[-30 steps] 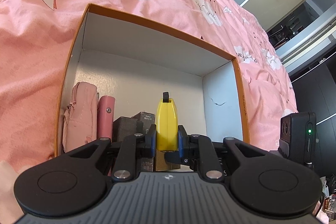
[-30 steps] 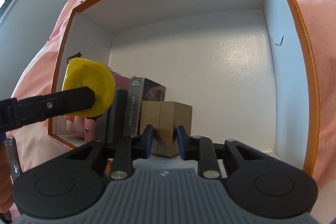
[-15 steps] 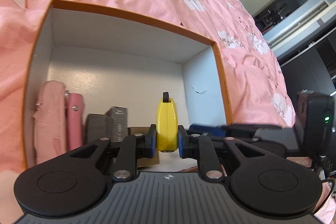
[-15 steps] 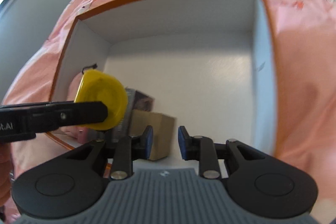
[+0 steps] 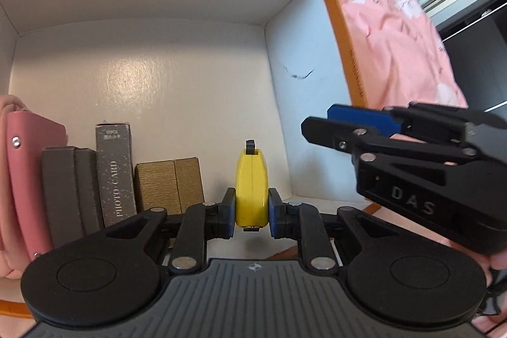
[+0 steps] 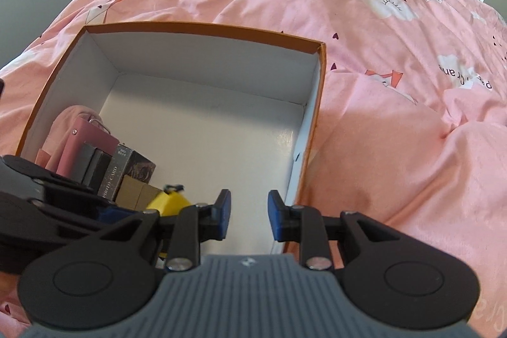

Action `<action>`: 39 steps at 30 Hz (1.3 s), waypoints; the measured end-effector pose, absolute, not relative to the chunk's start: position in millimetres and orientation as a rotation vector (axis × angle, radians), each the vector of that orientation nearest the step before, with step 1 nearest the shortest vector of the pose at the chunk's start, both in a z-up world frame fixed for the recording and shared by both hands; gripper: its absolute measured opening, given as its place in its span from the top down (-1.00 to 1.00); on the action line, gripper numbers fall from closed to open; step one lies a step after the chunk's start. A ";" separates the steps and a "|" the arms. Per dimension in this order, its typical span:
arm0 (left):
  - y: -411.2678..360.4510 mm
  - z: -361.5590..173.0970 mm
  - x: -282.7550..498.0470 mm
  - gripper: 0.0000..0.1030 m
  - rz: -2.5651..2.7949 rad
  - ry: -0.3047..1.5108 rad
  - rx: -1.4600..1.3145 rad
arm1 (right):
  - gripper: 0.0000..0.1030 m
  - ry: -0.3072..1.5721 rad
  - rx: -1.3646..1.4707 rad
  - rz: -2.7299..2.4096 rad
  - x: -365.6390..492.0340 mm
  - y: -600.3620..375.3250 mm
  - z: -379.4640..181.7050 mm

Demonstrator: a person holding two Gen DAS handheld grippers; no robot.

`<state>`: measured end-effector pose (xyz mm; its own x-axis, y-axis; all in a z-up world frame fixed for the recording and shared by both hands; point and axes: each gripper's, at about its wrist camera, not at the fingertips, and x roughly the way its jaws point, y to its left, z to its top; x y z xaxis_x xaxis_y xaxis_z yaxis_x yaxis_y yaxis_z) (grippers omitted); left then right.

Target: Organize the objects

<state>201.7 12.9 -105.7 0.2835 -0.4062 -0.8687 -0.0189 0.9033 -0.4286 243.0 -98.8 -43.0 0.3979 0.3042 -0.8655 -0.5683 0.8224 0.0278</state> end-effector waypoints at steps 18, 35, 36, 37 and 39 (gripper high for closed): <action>4.1 -105.8 202.6 0.43 -0.230 1.303 -0.288 | 0.50 1.017 -0.293 0.580 241.6 -98.2 -45.7; 49.7 -51.5 184.6 0.43 -0.220 1.130 -0.300 | 0.77 1.117 -0.415 0.674 233.4 -72.1 -70.1; 52.0 -52.3 183.4 0.43 -0.216 1.131 -0.304 | 0.78 1.129 -0.428 0.675 234.2 -69.3 -73.9; 53.4 -53.5 182.7 0.43 -0.212 1.133 -0.308 | 0.78 1.143 -0.441 0.680 235.2 -66.3 -77.1; 56.9 -55.4 181.3 0.43 -0.213 1.136 -0.314 | 0.79 1.165 -0.483 0.688 237.6 -59.4 -83.5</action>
